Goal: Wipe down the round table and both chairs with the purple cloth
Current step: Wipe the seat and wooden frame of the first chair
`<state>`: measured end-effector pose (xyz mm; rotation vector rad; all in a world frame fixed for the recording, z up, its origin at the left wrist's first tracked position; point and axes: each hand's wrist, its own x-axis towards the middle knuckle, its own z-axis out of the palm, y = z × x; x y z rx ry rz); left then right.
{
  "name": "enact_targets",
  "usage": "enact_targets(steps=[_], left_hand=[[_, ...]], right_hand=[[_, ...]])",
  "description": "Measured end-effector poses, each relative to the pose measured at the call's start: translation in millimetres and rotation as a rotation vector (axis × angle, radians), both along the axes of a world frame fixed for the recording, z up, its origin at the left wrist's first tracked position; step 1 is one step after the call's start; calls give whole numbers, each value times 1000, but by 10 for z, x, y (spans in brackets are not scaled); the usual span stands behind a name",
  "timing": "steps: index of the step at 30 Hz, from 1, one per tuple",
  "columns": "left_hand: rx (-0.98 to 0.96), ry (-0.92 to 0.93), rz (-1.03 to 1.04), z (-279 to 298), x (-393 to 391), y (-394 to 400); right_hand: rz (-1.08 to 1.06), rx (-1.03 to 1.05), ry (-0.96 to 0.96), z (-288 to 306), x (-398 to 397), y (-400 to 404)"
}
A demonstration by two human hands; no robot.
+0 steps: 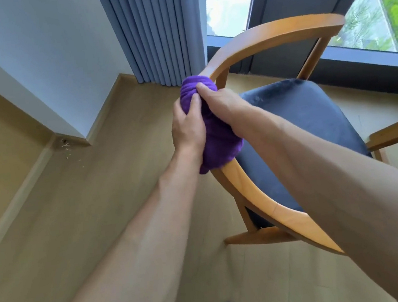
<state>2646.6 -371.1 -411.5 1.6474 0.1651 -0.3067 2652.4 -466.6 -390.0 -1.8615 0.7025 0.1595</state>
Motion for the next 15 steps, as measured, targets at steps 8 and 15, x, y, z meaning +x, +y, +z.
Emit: enact_targets(steps=[8, 15], left_hand=[[-26, -107, 165, -191, -643, -37], [-47, -206, 341, -439, -1399, -251]], right_hand=[[136, -101, -189, -207, -736, 38], [290, -149, -129, -414, -1412, -119]])
